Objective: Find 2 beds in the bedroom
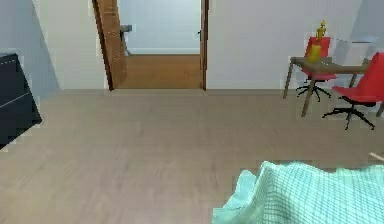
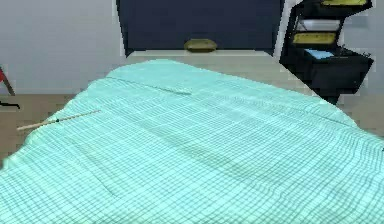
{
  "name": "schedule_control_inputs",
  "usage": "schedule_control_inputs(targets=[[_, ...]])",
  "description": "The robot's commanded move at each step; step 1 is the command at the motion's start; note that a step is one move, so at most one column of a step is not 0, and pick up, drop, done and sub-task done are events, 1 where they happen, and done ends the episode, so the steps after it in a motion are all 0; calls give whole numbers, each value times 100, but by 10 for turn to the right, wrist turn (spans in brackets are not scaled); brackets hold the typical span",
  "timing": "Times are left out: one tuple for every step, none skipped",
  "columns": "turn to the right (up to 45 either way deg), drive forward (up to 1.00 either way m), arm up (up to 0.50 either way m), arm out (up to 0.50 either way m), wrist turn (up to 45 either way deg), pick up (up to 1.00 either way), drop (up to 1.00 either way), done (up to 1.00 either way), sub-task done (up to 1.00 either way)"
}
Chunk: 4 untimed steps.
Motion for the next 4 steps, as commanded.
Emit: schedule_control_inputs(targets=[[-450,0,0,0,0,0,0,0,0],[-450,0,0,0,0,0,0,0,0],[-90,0,0,0,0,0,0,0,0],[-30,0,0,0,0,0,0,0,0]])
